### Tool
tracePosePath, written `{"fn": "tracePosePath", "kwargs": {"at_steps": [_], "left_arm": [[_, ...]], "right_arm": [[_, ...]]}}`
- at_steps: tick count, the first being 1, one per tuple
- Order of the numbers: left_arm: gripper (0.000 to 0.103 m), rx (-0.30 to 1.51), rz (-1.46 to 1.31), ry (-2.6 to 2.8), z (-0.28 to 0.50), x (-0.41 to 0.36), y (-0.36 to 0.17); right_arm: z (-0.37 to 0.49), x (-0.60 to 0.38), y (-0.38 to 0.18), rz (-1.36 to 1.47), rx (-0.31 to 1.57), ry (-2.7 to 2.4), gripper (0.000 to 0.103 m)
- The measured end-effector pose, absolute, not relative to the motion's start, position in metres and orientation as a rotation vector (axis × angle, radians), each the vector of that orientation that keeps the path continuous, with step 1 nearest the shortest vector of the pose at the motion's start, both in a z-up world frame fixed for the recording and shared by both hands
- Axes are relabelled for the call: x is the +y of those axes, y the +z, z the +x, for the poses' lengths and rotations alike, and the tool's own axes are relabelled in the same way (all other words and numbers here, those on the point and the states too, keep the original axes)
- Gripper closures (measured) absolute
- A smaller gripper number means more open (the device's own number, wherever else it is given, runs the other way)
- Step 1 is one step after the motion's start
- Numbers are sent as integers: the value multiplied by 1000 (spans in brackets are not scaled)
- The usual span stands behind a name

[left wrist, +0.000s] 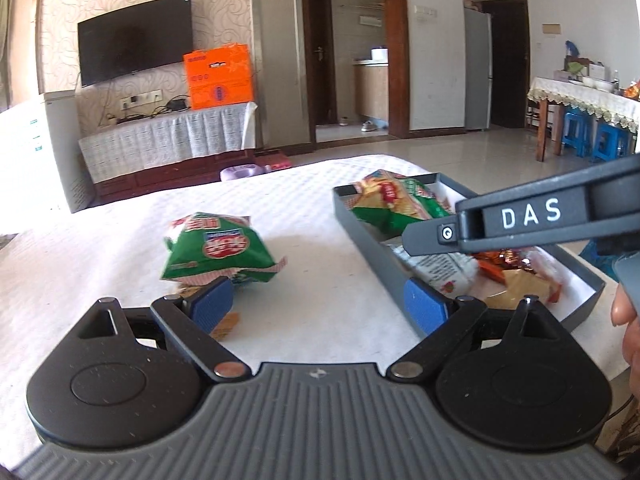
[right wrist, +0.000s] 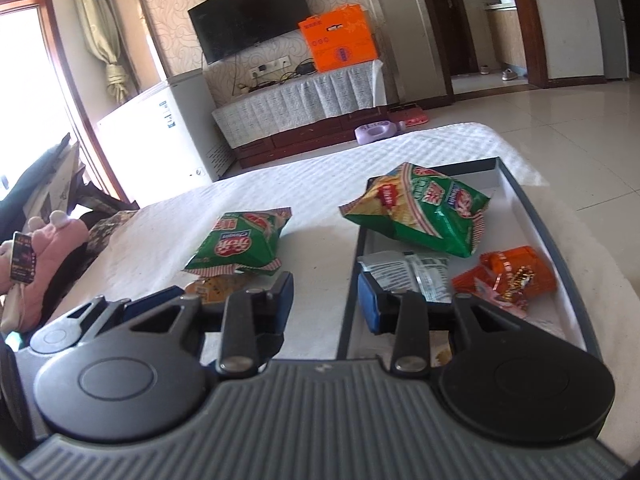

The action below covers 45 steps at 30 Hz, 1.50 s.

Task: Organize snacks
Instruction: 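Open both tools and move them toward the green bag and tan pastry, then close right tool on green Qinqin chip bag while left tool approaches tan pastry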

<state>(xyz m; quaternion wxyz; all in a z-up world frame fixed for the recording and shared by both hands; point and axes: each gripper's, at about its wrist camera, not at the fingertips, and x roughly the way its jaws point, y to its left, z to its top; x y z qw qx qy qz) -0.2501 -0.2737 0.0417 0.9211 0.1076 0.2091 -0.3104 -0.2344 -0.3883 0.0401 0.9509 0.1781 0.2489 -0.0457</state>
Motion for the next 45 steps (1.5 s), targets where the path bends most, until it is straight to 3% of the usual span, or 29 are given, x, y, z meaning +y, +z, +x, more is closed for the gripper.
{"fn": "tracePosePath", "kwargs": {"at_steps": [45], "left_arm": [[6, 401, 97, -293, -192, -192, 44]], "right_arm": [[-182, -329, 43, 277, 480, 29, 64]]}}
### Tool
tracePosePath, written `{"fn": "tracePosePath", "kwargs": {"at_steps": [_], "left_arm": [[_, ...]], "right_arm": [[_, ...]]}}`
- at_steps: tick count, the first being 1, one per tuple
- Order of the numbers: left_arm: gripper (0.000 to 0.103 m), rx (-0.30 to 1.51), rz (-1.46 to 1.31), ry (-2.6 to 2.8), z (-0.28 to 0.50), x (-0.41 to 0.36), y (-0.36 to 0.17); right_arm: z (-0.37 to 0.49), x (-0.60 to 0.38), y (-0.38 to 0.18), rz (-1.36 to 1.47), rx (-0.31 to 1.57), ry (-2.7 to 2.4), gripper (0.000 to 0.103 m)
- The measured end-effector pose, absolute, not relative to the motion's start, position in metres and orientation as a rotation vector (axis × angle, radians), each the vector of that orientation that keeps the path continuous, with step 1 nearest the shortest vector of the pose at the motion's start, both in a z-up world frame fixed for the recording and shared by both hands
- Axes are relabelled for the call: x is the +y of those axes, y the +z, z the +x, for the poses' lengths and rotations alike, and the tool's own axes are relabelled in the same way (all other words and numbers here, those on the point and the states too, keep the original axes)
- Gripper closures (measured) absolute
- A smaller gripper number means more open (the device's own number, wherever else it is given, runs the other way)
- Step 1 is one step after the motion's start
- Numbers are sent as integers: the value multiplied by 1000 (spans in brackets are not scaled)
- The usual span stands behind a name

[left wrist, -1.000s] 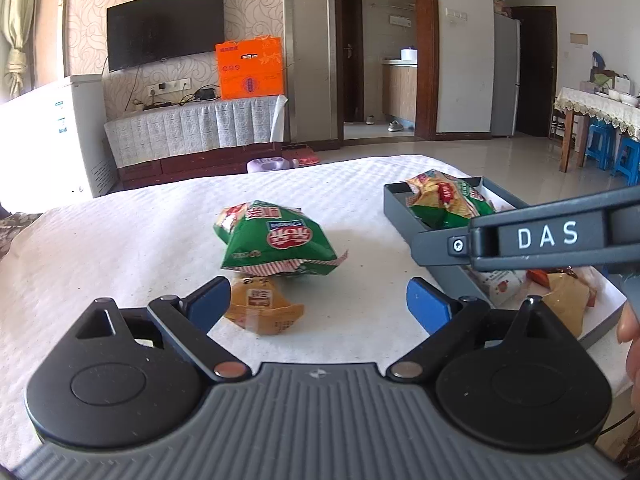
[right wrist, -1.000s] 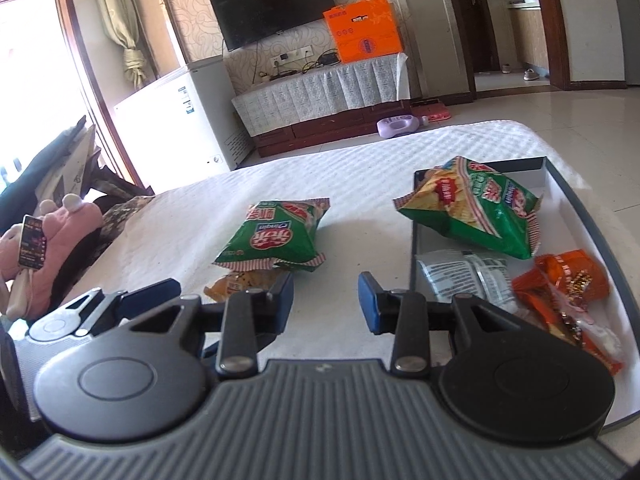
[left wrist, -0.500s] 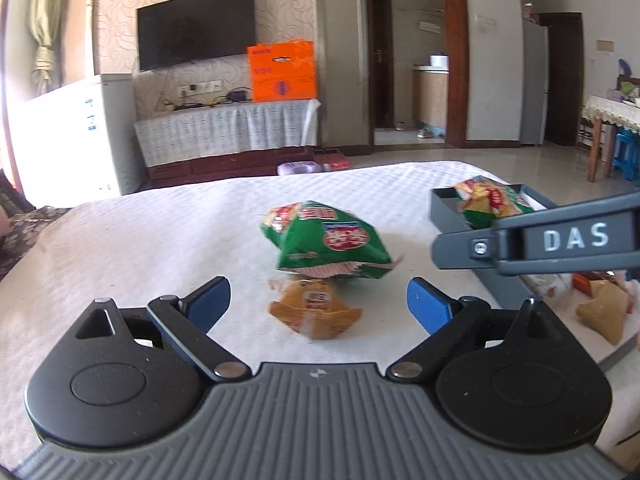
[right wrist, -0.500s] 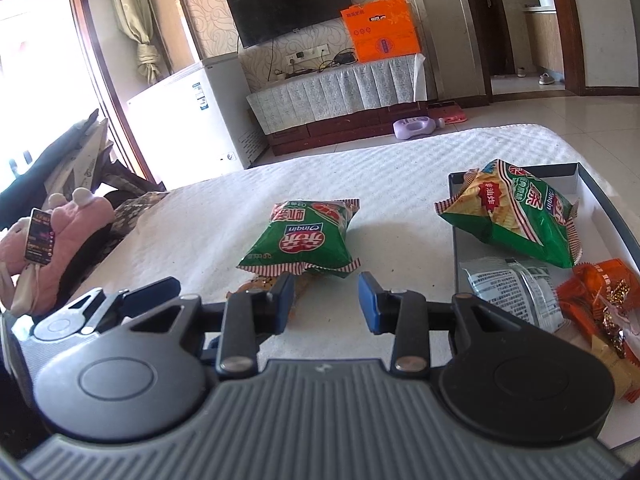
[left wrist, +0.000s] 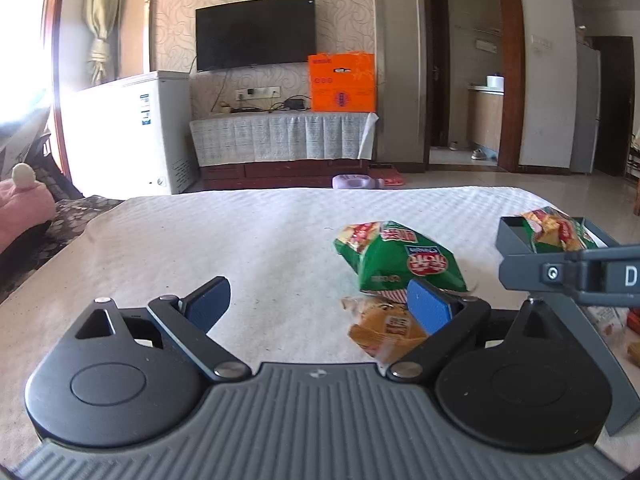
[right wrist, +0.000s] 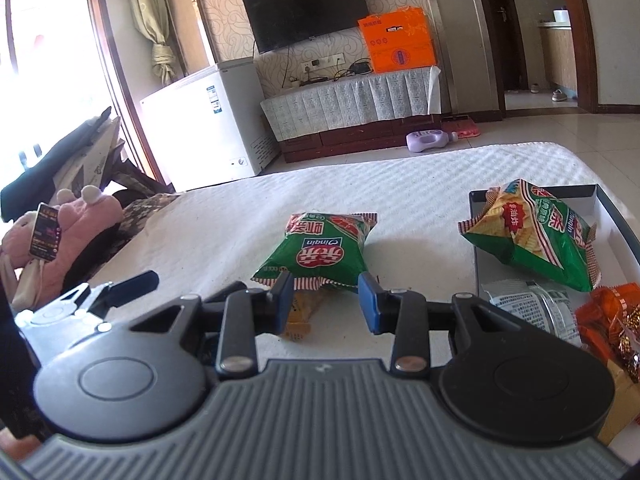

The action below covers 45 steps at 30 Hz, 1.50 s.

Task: Organize snacks
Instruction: 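Close right tool on green Qinqin chip bag while left tool approaches tan pastry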

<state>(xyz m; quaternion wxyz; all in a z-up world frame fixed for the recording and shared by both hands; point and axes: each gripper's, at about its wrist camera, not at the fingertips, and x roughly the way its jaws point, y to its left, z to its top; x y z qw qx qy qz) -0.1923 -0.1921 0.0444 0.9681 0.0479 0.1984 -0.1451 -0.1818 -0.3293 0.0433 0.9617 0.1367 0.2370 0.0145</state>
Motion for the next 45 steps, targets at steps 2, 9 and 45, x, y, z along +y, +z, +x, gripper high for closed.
{"fn": "tracePosePath", "kwargs": {"at_steps": [2, 9, 45], "left_arm": [[6, 401, 88, -266, -190, -189, 45], [6, 426, 49, -238, -184, -181, 46], [6, 556, 38, -416, -131, -219, 6]], "right_arm": [[-179, -330, 44, 275, 479, 32, 64], [-170, -330, 46, 270, 483, 52, 64], [-117, -329, 32, 264, 539, 0, 42]]}}
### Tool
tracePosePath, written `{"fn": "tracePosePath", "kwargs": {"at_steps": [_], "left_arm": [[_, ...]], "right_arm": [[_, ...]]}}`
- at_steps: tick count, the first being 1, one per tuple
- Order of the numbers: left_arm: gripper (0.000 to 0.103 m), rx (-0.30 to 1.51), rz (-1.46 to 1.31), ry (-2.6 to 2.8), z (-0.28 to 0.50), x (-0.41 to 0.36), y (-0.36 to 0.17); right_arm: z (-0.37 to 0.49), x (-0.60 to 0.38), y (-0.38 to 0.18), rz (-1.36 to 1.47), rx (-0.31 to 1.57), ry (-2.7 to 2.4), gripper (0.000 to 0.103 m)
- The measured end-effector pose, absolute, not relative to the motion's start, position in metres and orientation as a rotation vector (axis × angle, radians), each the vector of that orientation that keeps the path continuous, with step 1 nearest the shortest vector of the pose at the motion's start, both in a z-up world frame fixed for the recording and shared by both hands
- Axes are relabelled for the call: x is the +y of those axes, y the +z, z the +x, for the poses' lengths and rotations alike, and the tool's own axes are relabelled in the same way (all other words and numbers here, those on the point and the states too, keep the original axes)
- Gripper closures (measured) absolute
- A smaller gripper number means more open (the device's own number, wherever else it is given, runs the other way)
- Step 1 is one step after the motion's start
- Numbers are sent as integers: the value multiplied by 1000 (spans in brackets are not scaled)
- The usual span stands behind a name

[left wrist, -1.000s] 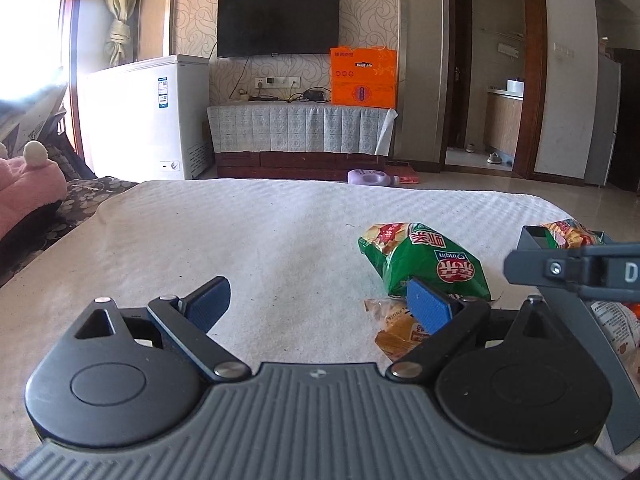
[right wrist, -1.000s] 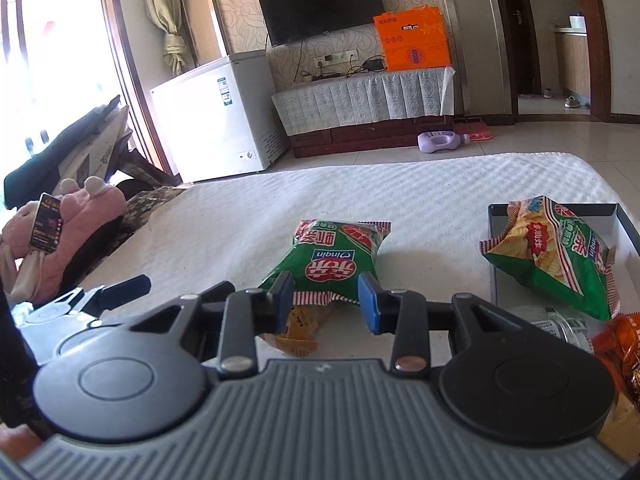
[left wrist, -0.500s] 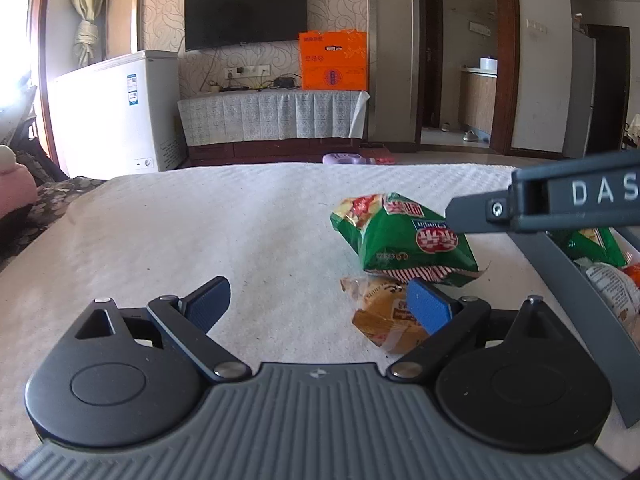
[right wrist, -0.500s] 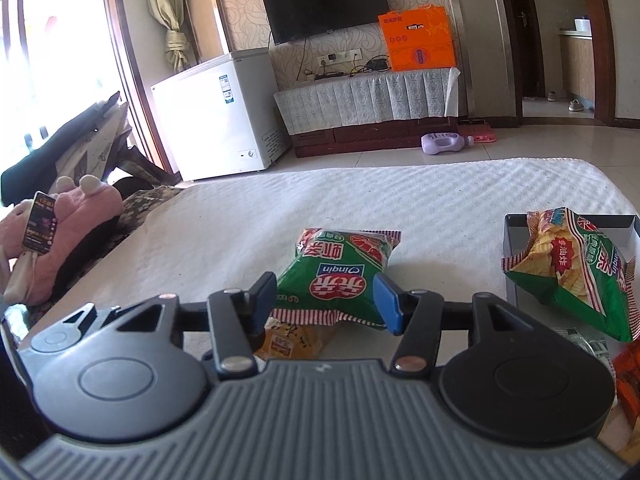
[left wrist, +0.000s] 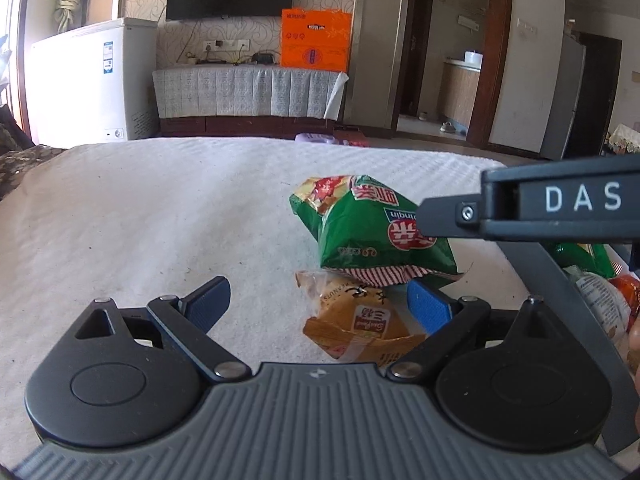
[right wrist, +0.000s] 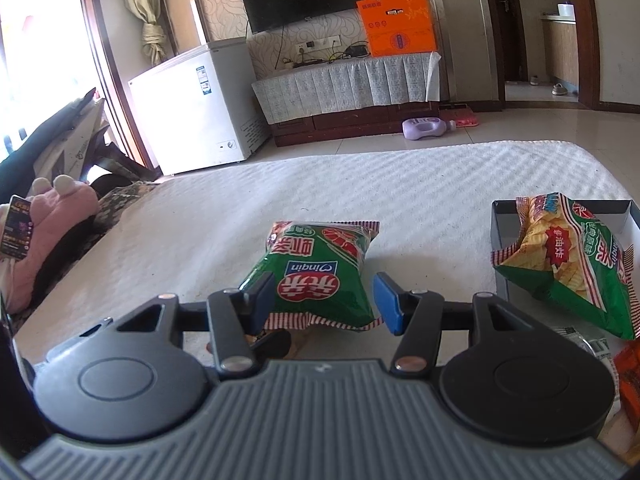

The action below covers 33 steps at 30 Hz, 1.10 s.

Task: Organize snacks
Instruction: 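Close right tool on green Qinqin chip bag while left tool approaches tan pastry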

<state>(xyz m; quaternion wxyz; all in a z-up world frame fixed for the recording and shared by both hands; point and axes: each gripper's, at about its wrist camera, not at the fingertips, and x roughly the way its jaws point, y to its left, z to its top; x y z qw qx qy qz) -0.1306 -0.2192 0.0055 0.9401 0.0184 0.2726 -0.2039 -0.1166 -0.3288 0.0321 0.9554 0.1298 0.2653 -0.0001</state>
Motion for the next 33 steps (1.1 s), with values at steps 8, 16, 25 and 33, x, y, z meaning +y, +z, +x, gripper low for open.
{"fn": "tracePosePath", "kwargs": {"at_steps": [8, 16, 25, 33], "left_arm": [[15, 627, 39, -431, -111, -221, -3], [35, 625, 76, -428, -108, -212, -4], [37, 636, 70, -426, -108, -201, -4], [34, 642, 73, -424, -109, -200, -4]], "right_arm": [[-106, -327, 30, 307, 535, -45, 32], [-89, -315, 27, 309, 547, -55, 28], [-68, -302, 20, 298, 568, -68, 20], [-46, -299, 10, 274, 620, -108, 20]]}}
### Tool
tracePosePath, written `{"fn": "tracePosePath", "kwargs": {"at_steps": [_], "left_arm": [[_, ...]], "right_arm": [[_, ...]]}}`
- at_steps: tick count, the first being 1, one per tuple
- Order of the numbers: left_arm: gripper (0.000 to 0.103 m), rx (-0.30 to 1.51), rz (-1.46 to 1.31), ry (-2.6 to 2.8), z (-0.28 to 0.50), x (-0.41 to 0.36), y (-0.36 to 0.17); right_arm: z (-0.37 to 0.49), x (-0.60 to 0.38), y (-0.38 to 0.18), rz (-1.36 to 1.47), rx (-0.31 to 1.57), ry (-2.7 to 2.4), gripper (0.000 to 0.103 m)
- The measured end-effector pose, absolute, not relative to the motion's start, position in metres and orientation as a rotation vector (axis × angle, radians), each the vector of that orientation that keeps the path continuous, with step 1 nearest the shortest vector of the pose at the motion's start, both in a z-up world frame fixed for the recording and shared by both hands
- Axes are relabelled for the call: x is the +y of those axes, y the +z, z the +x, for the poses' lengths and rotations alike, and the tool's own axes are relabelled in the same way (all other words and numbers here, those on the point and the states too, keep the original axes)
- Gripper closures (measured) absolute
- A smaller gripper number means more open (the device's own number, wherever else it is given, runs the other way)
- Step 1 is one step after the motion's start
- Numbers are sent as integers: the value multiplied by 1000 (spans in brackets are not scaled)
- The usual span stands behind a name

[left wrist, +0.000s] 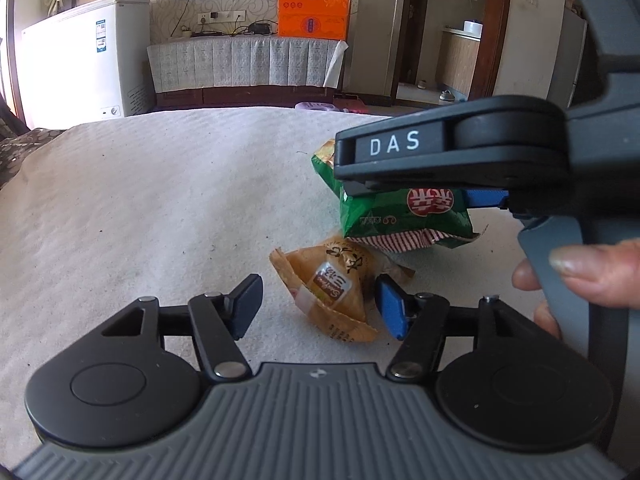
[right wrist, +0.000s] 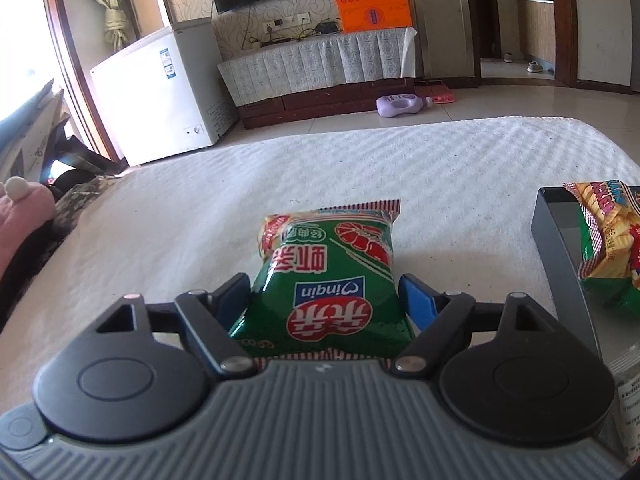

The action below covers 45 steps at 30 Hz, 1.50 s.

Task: Organize snacks
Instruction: 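Close right tool on green Qinqin chip bag while left tool approaches tan pastry, then lift green bag with right tool while left tool closes on tan pastry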

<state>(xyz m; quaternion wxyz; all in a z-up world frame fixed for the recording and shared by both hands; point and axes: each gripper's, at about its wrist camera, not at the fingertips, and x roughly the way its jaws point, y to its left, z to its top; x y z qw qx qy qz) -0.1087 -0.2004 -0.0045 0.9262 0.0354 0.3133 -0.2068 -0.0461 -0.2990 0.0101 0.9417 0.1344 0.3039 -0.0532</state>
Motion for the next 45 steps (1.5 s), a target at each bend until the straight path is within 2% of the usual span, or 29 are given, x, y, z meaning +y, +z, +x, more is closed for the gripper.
{"fn": "tracePosePath", "kwargs": {"at_steps": [4, 17, 19, 27, 38, 41, 45], "left_arm": [[27, 654, 68, -412, -107, -198, -6], [24, 676, 66, -436, -106, -200, -7], [24, 674, 70, -437, -107, -202, -7], [23, 670, 77, -452, -105, -206, -6], [20, 681, 99, -449, -93, -219, -12], [21, 677, 125, -450, -95, -223, -13], [34, 661, 130, -448, -97, -225, -15]], "right_arm": [[-40, -300, 8, 260, 628, -126, 20], [-19, -302, 4, 247, 651, -161, 19], [-16, -307, 1, 248, 665, -142, 20], [-22, -318, 5, 251, 668, -61, 36], [-59, -322, 21, 223, 658, -10, 39], [-69, -329, 26, 245, 646, -4, 39], [-82, -334, 34, 274, 622, 1, 39]]}}
